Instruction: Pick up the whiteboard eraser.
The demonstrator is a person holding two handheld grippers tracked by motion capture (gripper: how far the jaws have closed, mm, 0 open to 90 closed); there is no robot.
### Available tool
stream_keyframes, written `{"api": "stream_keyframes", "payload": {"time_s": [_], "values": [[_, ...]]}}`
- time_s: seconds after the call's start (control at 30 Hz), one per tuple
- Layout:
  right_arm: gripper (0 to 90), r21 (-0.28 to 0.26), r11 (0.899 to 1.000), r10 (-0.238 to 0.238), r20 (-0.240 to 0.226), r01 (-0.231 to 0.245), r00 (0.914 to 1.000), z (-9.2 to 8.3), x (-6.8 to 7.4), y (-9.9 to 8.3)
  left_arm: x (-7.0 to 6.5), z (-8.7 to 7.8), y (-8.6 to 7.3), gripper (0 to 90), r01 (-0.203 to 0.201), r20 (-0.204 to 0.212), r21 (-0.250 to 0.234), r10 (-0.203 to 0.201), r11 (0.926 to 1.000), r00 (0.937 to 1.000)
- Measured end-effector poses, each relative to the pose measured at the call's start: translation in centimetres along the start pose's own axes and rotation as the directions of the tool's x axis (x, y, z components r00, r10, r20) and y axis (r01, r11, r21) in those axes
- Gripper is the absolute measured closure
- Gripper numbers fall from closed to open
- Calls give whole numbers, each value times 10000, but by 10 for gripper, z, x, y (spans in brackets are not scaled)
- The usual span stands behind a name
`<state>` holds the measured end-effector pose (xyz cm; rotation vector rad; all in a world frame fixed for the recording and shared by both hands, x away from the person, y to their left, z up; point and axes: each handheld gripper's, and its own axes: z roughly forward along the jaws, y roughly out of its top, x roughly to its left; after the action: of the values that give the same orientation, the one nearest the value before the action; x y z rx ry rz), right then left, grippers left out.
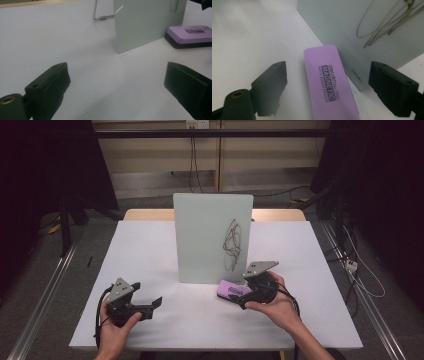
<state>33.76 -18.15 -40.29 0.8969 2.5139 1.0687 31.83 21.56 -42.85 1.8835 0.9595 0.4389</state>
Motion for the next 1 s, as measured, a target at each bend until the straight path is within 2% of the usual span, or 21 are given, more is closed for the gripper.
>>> {"api": "stream_keyframes", "payload": {"time_s": [0.03,0.13,0.2,0.3,0.4,0.57,0.6,0.73,0.8,0.93,1.0], "values": [[152,0,10000,0,0,0,10000,0,0,0,0,0,0,60,0,0,0,0,10000,10000],[153,578,9981,-191,-208,202,9996,6,-3,4,0,0,0,60,-37,21,66,37,10000,10000],[154,751,9969,-232,-308,254,9993,9,-5,6,0,0,0,60,-77,-56,67,78,9999,10000],[147,872,9960,-141,-394,175,9991,14,-7,6,0,1,0,61,-106,-33,139,106,9998,9999],[190,1088,9938,-198,-344,235,9992,21,-9,7,-1,1,0,61,-91,-22,127,92,9999,10000],[202,1391,9900,-185,-497,252,9986,21,-10,9,0,2,0,61,-110,43,183,109,9998,9999],[228,1598,9869,-106,-592,200,9982,22,-12,9,0,2,0,59,-98,137,220,95,9997,9999],[242,1733,9847,-96,-642,206,9979,24,-14,9,-1,3,-1,58,-172,260,298,164,9994,9995],[243,2102,9770,-204,-763,361,9969,28,-16,9,-1,3,-1,58,-171,270,300,163,9994,9995],[257,2191,9747,-264,-867,449,9959,30,-17,10,-1,3,-1,58,-187,224,279,180,9994,9996],[279,2368,9695,-384,-1071,630,9935,30,-18,14,-1,2,0,58,-289,202,270,284,9992,9994]]}}
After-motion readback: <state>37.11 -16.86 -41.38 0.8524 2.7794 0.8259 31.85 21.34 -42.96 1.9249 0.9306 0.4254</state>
